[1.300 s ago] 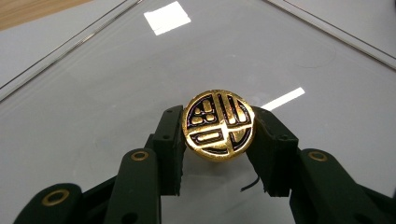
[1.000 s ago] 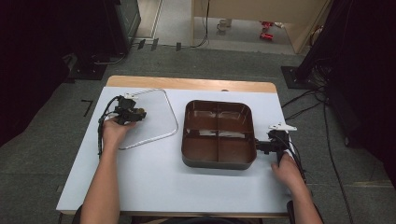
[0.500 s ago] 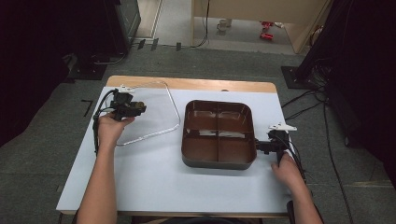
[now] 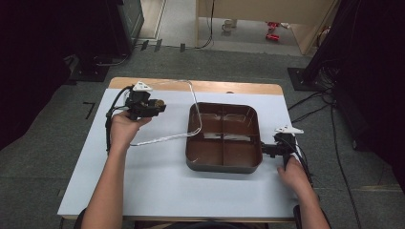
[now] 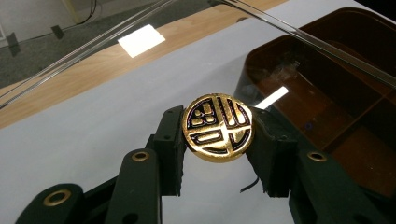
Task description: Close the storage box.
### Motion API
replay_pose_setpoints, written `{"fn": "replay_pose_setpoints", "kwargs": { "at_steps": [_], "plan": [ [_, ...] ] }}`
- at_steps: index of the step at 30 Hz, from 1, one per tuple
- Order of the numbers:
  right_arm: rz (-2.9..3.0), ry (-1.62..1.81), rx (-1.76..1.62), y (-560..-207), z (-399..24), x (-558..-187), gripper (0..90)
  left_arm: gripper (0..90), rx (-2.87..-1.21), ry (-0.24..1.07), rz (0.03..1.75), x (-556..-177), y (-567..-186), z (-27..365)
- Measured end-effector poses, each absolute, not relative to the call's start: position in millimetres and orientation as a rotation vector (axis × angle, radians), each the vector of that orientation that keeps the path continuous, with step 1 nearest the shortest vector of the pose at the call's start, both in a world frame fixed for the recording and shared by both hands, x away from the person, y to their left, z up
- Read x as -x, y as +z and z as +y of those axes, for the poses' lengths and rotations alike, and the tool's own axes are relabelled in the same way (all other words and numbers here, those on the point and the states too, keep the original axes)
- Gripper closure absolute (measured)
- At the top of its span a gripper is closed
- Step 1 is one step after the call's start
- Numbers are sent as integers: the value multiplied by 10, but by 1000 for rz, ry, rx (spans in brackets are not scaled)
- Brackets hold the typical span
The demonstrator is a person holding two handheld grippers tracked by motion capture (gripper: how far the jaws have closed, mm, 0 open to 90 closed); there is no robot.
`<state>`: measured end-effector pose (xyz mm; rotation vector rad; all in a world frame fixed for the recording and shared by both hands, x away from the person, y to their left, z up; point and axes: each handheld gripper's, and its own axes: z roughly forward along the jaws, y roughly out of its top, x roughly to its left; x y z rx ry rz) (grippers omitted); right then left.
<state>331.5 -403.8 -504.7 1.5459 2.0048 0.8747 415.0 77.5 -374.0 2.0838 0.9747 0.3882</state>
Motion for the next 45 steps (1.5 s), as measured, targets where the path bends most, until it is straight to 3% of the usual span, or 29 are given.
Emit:
{"fn": "replay_pose_setpoints", "kwargs": {
  "at_steps": [20, 28, 45],
  "plan": [
    [2005, 875, -1548, -5047, -4038, -3315, 80, 596, -2188, 282, 818, -3979, -3840, -46],
    [2005, 876, -1552, -5046, -4039, -3315, 80, 596, -2155, 228, 774, -3953, -3846, -391],
    [2005, 877, -1552, -5046, -4039, -3316, 80, 596, -2254, 244, 710, -3902, -4028, -1011]
  ]
}}
